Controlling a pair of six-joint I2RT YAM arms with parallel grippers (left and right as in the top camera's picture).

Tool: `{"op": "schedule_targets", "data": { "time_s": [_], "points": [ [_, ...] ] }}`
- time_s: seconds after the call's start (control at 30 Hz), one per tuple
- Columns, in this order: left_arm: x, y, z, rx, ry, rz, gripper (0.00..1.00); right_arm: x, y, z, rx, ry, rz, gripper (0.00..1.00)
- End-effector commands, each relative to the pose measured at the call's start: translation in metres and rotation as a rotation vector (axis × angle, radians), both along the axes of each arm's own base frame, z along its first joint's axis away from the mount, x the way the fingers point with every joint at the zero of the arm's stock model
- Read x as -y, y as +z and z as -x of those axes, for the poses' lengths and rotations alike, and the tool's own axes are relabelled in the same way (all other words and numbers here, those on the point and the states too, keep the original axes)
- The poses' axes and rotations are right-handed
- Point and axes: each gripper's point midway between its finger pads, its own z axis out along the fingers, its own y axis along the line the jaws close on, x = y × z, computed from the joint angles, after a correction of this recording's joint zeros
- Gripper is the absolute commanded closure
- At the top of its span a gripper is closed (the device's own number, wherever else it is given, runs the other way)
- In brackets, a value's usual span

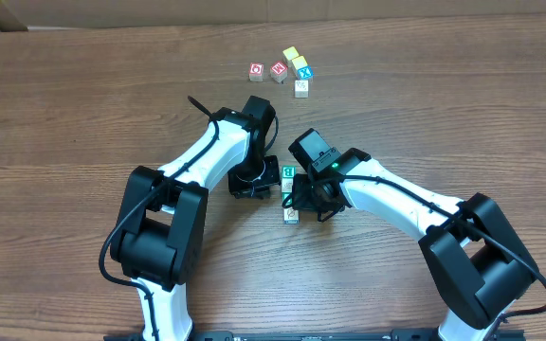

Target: Flip 5 blocks

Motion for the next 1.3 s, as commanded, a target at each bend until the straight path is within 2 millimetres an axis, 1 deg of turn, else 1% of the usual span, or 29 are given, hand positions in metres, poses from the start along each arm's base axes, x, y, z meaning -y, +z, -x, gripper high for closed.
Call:
{"op": "schedule_targets", "data": {
  "time_s": [0.0,0.43,0.5,1.27],
  "points": [
    [0.000,-0.006,0.003,-0.010,-0.023,-0.009,0.96,-0.011,0.016,-0.005,0.023,0.005,-0.050,0.96],
    [0.002,-0.006,0.001,0.001,-0.022,-0.004,0.96,-0.014,0.017,-0.006,0.029,0.016,-0.064,0.96],
    [0.002,-0.006,0.001,0.001,-0.022,-0.004,0.96,-0.019,0.019,-0.005,0.035,0.059,-0.087,0.96],
    [0.002,-0.006,-0.002,0.011,-0.023,-0.001,0.96,-0.022,0.020,-0.006,0.052,0.099,-0.098,0.96]
  ]
}}
